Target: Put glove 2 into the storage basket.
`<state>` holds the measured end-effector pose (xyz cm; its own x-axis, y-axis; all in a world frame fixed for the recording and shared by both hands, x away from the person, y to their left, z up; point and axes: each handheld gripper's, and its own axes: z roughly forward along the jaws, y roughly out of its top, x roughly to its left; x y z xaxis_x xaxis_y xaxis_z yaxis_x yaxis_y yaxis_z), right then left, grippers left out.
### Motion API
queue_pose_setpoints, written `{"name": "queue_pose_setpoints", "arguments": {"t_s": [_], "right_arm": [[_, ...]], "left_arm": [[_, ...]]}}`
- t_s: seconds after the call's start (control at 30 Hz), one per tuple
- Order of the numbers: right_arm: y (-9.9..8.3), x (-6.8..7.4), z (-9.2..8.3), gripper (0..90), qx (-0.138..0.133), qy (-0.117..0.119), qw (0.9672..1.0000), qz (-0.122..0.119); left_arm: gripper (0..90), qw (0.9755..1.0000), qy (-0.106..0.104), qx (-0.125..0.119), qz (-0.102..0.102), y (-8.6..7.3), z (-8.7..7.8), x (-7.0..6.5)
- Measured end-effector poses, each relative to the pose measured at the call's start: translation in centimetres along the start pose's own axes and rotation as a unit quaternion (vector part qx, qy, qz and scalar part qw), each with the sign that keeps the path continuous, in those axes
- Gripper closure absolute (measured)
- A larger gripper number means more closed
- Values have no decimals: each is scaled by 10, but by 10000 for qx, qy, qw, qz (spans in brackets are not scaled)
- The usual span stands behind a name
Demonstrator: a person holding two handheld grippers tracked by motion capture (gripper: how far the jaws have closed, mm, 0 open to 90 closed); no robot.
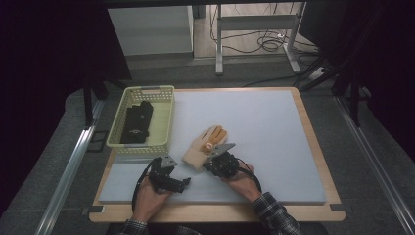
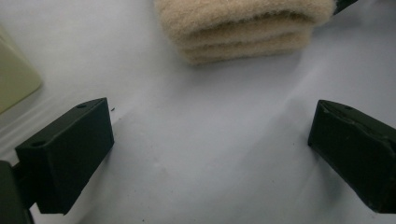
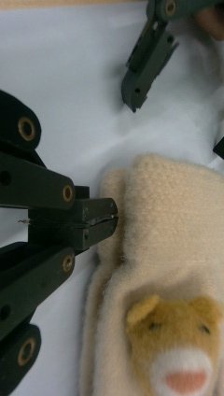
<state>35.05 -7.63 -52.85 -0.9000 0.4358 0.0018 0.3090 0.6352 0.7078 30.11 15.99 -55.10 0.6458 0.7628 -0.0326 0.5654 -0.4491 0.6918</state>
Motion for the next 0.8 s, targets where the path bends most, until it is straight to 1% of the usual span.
{"name": "queue_pose_setpoints", "arguments": {"t_s": [0.07,0.13,0.23,0.33,0.43,0.5,0.53,0.6,0.7,0.8], "right_arm": [[-1,0,-4,850,-29,-20,10000,-15],[-3,0,-10,820,-46,-93,9999,-55],[-7,-1,-20,753,-46,-195,9998,-85],[-15,-5,-32,666,-46,-369,9993,-76],[-23,-10,-41,594,-66,-475,9988,38],[-30,-15,-49,527,-70,-551,9984,133],[-35,-19,-54,500,-56,-637,9978,168],[-42,-24,-60,451,-49,-720,9970,263],[-55,-34,-70,366,23,-904,9951,391],[-67,-43,-79,306,93,-1134,9923,482]], "left_arm": [[5,10000,1,9,-25,0,0,0],[4,10000,0,13,-27,0,0,0],[4,10000,-1,9,-34,0,0,0],[1,10000,-11,10,-62,0,0,0],[2,10000,-14,10,-63,0,0,0],[2,10000,-11,7,-64,0,0,0],[2,10000,-11,10,-62,0,0,0],[3,10000,-12,21,-51,0,0,0],[2,10000,2,20,-75,1,0,-1],[0,9999,24,62,-86,2,0,-2]]}}
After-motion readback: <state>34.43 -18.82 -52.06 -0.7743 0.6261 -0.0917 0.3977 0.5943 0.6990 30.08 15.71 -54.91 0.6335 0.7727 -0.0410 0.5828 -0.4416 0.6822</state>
